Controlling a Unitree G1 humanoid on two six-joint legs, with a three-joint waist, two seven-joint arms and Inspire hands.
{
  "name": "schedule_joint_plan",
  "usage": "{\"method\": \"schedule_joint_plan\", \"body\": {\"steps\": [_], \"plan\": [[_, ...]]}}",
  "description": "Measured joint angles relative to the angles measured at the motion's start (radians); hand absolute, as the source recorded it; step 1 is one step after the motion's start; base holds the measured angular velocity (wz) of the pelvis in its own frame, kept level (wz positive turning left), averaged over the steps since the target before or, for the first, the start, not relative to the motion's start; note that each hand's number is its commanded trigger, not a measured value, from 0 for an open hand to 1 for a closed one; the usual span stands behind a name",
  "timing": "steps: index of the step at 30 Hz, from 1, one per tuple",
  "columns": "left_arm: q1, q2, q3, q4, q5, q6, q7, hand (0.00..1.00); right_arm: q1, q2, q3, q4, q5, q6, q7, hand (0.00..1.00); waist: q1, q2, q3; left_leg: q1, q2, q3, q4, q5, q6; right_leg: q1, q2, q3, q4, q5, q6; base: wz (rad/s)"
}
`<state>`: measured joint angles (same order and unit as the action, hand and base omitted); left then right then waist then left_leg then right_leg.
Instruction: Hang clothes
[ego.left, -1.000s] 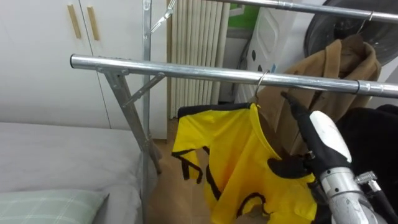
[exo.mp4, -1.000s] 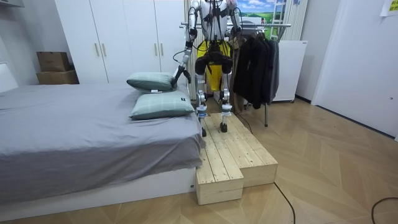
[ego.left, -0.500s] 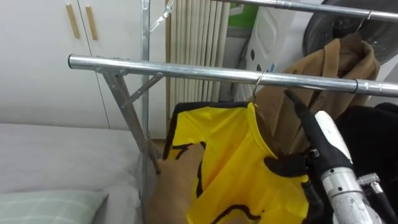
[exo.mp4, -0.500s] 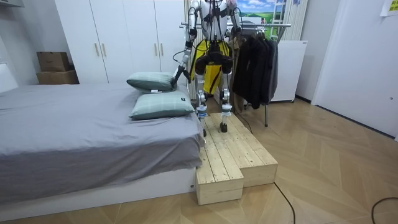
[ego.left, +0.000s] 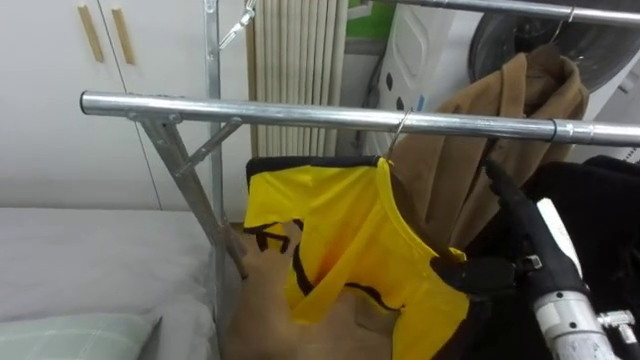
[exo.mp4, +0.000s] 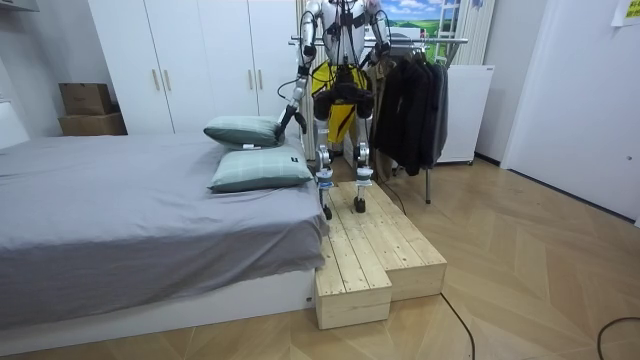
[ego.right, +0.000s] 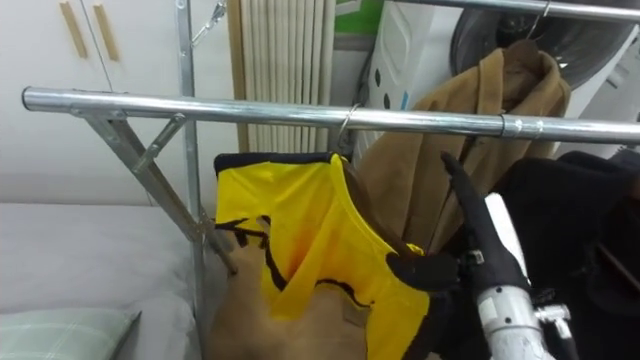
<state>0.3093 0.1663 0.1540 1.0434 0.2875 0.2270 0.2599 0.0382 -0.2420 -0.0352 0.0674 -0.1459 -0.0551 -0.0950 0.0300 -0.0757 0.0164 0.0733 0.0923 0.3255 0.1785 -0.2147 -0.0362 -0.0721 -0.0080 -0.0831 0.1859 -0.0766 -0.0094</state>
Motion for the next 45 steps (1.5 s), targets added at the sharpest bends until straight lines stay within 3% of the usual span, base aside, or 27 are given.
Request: {"method": "schedule_joint_plan", "body": {"steps": [6,11,17,25,31,35,38,45], "plan": [[0.017,-0.002,0.012,0.0,-0.001,0.007,-0.001,0.0,0.105,0.001,-0.044,0.108,0.004,0.0,-0.009,0.0,-0.027,0.001,-0.0009,0.012,0.0,0.004,-0.003,0.0,0.0,0.004,0.001,0.006,0.003,0.0,0.0,-0.03],[0.018,-0.016,0.041,0.001,-0.001,0.007,-0.003,0.0,0.151,0.002,-0.083,0.264,0.028,0.029,0.001,0.0,-0.029,0.006,-0.0021,0.015,0.0,0.01,-0.005,0.0,0.0,0.004,0.004,0.016,0.003,0.0,0.0,-0.05],[0.018,-0.015,0.046,0.001,0.0,0.007,-0.011,0.0,0.181,0.014,-0.072,0.339,0.077,0.027,0.057,0.0,-0.033,0.011,-0.0024,0.018,0.002,0.012,-0.003,0.001,-0.002,0.008,0.005,0.012,0.003,0.0,-0.002,0.01],[0.021,-0.015,0.059,-0.002,0.0,0.007,-0.024,0.0,0.183,0.059,-0.058,0.611,0.089,0.023,0.13,0.0,-0.035,0.015,-0.0019,0.026,0.002,0.003,-0.008,0.001,-0.002,0.018,0.005,0.007,-0.002,-0.001,-0.002,0.01],[0.02,-0.015,0.056,-0.002,0.0,0.005,-0.024,0.0,0.185,0.077,-0.015,0.753,0.192,0.017,0.178,0.0,-0.038,0.021,0.0003,0.023,0.0,-0.006,-0.009,0.001,-0.002,0.017,0.002,0.001,0.001,-0.006,-0.003,0.04],[0.006,-0.016,0.031,0.046,-0.001,-0.002,-0.001,0.0,0.169,0.083,0.016,0.852,0.244,-0.018,0.195,0.0,-0.048,0.029,0.0024,0.023,0.0,-0.011,-0.009,0.001,-0.003,0.02,0.002,0.0,0.0,-0.009,-0.001,0.02],[-0.001,-0.016,0.029,0.06,-0.001,-0.012,0.003,0.0,0.165,0.094,0.015,0.911,0.275,-0.021,0.197,0.0,-0.051,0.033,0.0027,0.017,-0.001,-0.012,-0.009,0.001,-0.003,0.015,0.001,0.0,0.0,-0.009,-0.002,0.0],[-0.007,-0.028,0.03,0.087,-0.002,-0.027,0.007,0.0,0.145,0.117,0.013,1.061,0.521,-0.043,0.22,0.0,-0.054,0.05,0.0004,0.021,-0.001,-0.011,-0.012,0.001,-0.003,0.019,0.002,-0.001,-0.004,-0.009,-0.001,0.0]]}}
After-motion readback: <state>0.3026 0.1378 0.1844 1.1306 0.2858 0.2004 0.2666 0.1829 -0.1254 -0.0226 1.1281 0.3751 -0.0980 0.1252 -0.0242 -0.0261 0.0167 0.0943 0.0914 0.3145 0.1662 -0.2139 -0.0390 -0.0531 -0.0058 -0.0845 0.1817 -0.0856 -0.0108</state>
